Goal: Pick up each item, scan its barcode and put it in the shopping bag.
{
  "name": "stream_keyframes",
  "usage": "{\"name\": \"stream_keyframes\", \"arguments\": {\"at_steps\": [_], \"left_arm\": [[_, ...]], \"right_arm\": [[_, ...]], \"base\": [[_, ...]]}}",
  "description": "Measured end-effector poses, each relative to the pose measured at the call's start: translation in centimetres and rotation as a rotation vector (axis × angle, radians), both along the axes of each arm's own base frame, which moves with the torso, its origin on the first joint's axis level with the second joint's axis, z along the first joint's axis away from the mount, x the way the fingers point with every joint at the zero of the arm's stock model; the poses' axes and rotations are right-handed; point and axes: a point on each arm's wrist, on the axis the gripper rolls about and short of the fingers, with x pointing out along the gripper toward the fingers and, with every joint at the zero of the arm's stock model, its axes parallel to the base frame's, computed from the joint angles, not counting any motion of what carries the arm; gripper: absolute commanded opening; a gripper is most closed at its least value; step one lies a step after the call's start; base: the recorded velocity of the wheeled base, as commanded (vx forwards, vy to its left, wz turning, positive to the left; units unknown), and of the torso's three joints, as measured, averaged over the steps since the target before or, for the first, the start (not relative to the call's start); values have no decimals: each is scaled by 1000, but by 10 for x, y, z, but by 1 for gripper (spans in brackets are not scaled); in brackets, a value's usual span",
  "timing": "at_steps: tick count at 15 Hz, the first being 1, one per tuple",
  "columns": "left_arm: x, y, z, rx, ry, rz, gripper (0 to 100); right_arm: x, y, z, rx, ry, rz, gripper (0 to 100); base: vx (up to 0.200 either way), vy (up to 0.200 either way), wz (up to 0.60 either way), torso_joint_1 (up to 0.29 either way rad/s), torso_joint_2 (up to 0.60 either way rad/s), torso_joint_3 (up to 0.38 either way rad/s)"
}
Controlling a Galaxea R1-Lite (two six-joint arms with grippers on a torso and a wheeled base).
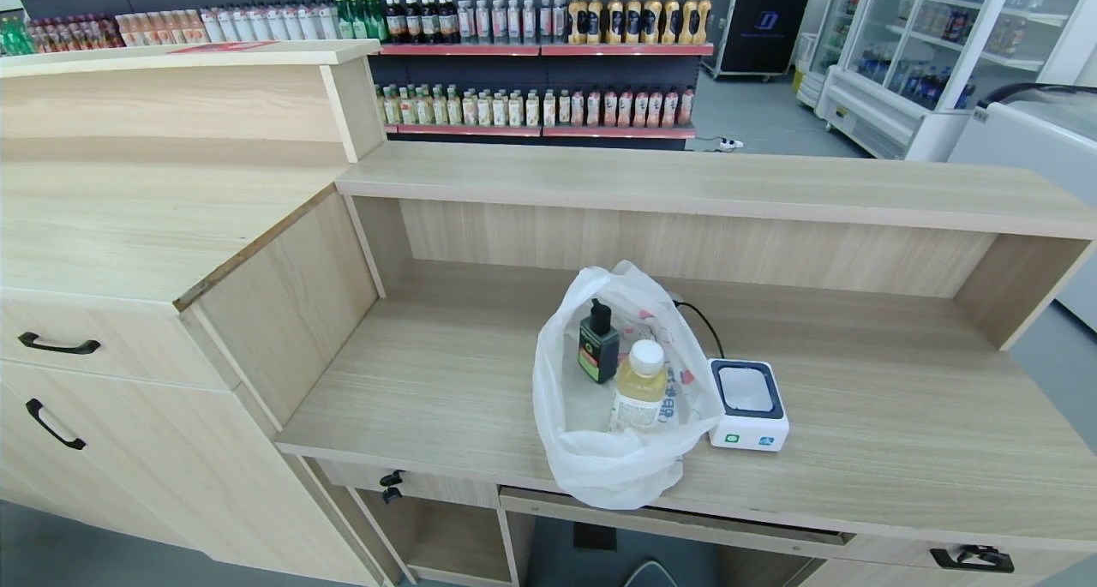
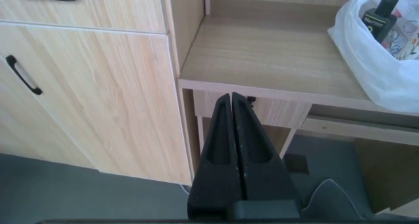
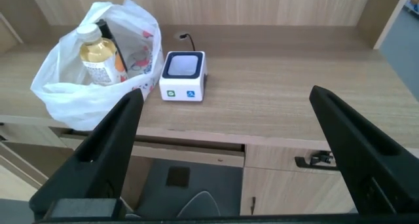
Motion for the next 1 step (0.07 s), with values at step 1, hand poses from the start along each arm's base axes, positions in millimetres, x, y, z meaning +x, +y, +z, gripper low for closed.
{"name": "stream_keyframes", "arguments": {"at_steps": [1], "left_arm": [[0,0,0,0,0,0,0]], "right_arm": [[0,0,0,1,0,-1,100]], "base": [[0,0,0,0,0,0]]}}
